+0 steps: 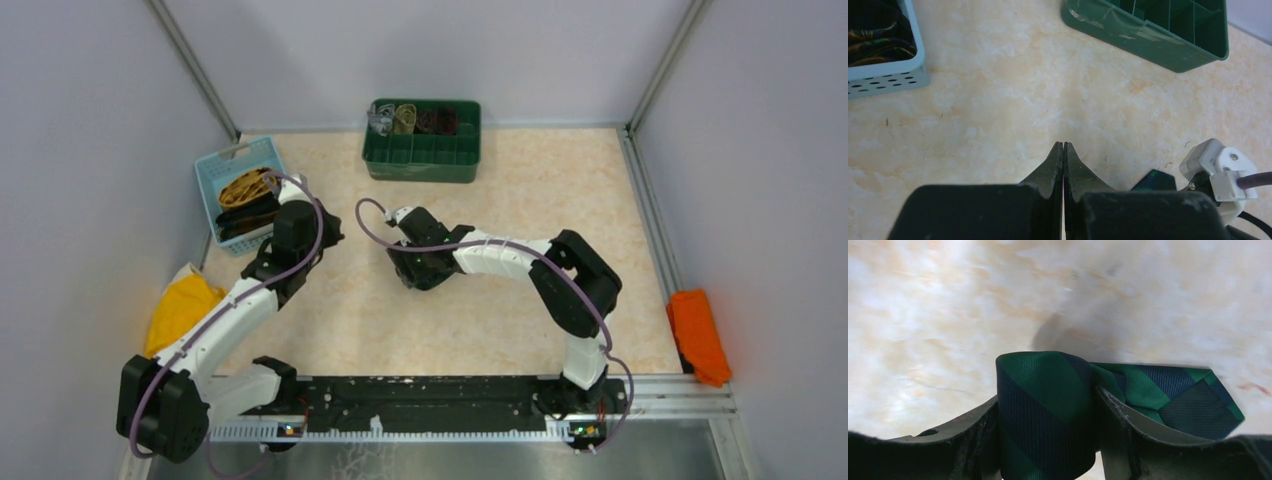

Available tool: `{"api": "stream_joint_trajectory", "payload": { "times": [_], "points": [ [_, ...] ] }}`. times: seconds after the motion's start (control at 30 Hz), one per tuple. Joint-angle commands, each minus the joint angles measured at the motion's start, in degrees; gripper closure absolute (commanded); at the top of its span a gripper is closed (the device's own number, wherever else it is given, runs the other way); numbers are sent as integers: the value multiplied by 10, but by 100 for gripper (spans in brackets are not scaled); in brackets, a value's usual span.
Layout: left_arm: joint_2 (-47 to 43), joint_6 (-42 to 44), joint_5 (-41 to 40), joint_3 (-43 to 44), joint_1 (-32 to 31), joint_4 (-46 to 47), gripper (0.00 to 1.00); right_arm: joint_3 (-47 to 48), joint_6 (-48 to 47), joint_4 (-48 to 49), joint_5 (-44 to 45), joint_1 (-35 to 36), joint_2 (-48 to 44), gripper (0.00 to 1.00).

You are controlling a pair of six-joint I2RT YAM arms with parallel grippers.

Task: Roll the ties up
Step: Roll the tie at the center of the board.

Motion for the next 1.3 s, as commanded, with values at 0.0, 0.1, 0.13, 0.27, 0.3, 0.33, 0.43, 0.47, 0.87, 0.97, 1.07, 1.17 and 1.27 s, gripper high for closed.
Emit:
{"api": "stream_joint_trajectory", "payload": {
  "times": [0.0,0.1,0.13,0.27,0.3,0.33,0.43,0.47,0.87,0.97,1.07,1.17,1.27],
  "points": [
    [15,17,23,29,4,12,100,-29,80,55,-171,-4,-15,43],
    [33,22,62,37,4,35,100,-78,126,127,-231,-25,-20,43],
    [40,23,79,38,4,40,100,-94,137,146,-244,-30,-21,43],
    [66,20,134,35,4,54,100,-144,161,214,-287,-56,-20,43],
    [72,18,144,34,4,57,100,-158,165,227,-291,-61,-24,42],
    [77,17,157,32,3,62,100,-169,171,241,-294,-68,-27,42],
    [93,13,187,29,2,75,100,-189,176,263,-300,-82,-42,38],
    [97,13,194,28,0,78,100,-194,173,267,-299,-85,-48,37],
    [145,14,201,18,-82,125,100,-198,158,260,-262,-98,-104,26],
    [162,15,199,21,-97,126,100,-198,157,257,-258,-102,-102,30],
    [171,16,200,23,-103,128,100,-206,169,269,-263,-105,-98,36],
    [178,18,209,24,-107,129,100,-232,202,315,-286,-116,-91,43],
    [184,22,213,24,-111,129,100,-265,239,367,-302,-131,-91,43]
  ]
}}
